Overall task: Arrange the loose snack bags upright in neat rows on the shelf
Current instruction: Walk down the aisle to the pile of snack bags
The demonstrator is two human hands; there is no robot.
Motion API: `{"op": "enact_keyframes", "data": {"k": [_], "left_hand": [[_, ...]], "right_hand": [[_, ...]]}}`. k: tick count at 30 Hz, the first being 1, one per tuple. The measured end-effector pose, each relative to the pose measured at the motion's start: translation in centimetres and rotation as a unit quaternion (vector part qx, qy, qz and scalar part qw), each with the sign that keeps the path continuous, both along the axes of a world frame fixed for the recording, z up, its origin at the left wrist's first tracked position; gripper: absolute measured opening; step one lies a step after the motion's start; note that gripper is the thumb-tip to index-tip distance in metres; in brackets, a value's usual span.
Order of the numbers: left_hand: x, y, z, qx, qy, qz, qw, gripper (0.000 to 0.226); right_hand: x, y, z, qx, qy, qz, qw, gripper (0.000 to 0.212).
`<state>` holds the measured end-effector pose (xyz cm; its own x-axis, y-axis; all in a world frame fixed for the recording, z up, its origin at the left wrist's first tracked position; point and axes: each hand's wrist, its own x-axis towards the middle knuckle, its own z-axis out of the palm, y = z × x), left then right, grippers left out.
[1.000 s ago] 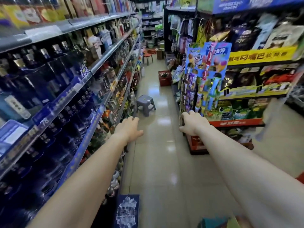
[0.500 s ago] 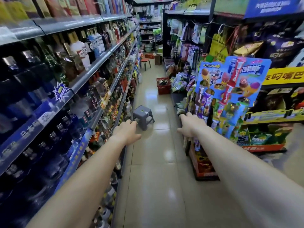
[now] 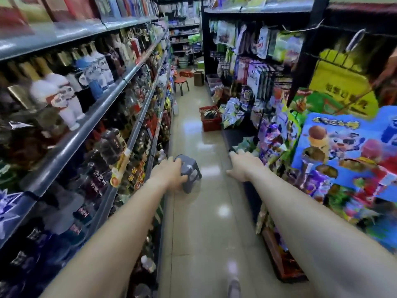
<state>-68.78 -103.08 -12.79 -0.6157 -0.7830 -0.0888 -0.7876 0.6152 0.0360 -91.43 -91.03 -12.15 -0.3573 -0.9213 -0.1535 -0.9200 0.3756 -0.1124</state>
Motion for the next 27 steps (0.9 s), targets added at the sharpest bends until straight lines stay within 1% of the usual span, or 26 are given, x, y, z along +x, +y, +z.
{"op": "enact_keyframes", "data": {"k": [5, 9, 17, 22, 27], "left_hand": [[-6.3, -11.5, -0.7, 0.015, -0.001, 0.016, 1.000, 0.064], [-10.6, -20.1, -0.7, 0.022, 0.002, 0.025, 0.999, 0.060], [-17.9, -37.2, -3.0, 0.053, 0.007, 0.036, 0.998, 0.064], [-23.0, -49.2, -4.8, 0.066, 0.003, -0.017, 0.998, 0.067], [-28.6, -59.9, -4.6, 0.079, -0.026, -0.073, 0.994, 0.067]], "right_hand": [[-7.1, -11.5, -1.5, 0.012, -0.009, -0.014, 1.000, 0.063], [-12.1, -20.2, -1.2, 0.025, -0.023, -0.015, 0.999, 0.061], [-19.6, -36.2, -2.8, 0.045, -0.026, -0.023, 0.998, 0.059], [-24.2, -46.0, -5.0, 0.055, -0.033, -0.072, 0.995, 0.063], [-28.3, -54.4, -5.1, 0.050, -0.057, -0.134, 0.988, 0.069]]}}
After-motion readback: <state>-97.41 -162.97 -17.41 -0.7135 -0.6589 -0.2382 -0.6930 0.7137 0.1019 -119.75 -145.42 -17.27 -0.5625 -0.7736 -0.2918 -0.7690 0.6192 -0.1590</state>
